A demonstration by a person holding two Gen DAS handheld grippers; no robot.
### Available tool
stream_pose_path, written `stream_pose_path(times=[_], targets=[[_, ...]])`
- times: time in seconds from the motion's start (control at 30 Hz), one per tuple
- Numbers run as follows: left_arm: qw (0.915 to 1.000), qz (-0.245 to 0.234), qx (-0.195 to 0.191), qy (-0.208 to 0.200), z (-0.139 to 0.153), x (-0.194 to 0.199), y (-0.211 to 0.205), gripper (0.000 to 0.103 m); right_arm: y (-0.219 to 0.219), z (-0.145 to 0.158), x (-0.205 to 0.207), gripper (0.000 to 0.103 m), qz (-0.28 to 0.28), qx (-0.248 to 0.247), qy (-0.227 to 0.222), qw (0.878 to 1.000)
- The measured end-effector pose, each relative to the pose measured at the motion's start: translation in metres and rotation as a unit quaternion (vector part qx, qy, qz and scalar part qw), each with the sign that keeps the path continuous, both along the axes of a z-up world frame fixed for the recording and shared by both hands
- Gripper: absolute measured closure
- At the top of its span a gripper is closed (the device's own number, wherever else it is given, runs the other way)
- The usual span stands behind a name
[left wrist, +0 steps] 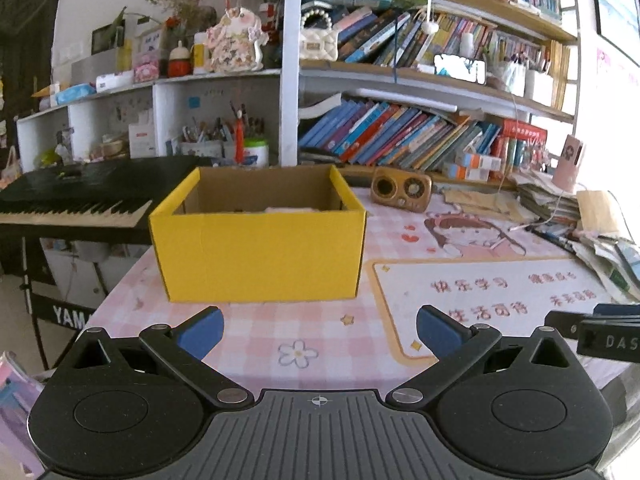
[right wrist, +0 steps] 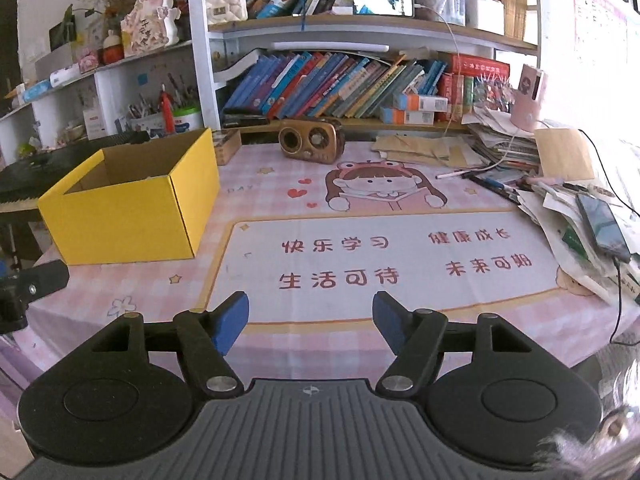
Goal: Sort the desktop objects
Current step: 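Withdraw both open tools from the box back over the table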
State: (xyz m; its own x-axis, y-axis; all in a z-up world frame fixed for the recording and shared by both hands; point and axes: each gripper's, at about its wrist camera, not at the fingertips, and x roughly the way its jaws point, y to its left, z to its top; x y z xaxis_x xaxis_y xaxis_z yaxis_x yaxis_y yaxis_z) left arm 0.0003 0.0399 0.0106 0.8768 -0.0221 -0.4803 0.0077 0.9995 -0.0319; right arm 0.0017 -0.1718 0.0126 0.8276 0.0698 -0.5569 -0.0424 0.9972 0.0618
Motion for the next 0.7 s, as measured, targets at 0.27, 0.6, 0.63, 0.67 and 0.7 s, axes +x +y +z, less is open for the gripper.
stream_pose_path(times=[0.27, 0.6, 0.63, 0.67, 0.7], targets=[[0.9998, 0.009, 0.007, 0.014, -0.003, -0.008, -0.002, 0.0, 0.005, -0.003, -0.01, 0.03, 0.016, -0.002, 0.005, 1.0], [0.9993, 0.017, 0.009, 0.031, -0.008, -0.011, -0.004, 0.0, 0.007, -0.003, -0.017, 0.008, 0.018, -0.004, 0.012, 1.0], [0.9993, 0.015, 0.009, 0.033, -0.008, -0.011, -0.005, 0.0, 0.006, -0.004, -0.017, 0.005, 0.017, -0.002, 0.015, 1.0], [0.9992, 0.012, 0.009, 0.036, -0.008, -0.011, -0.006, 0.0, 0.005, -0.004, -0.018, 0.003, 0.016, 0.0, 0.017, 1.0], [0.9992, 0.01, 0.009, 0.038, -0.009, -0.011, -0.006, 0.0, 0.004, -0.005, -0.018, 0.001, 0.014, 0.001, 0.019, 1.0]])
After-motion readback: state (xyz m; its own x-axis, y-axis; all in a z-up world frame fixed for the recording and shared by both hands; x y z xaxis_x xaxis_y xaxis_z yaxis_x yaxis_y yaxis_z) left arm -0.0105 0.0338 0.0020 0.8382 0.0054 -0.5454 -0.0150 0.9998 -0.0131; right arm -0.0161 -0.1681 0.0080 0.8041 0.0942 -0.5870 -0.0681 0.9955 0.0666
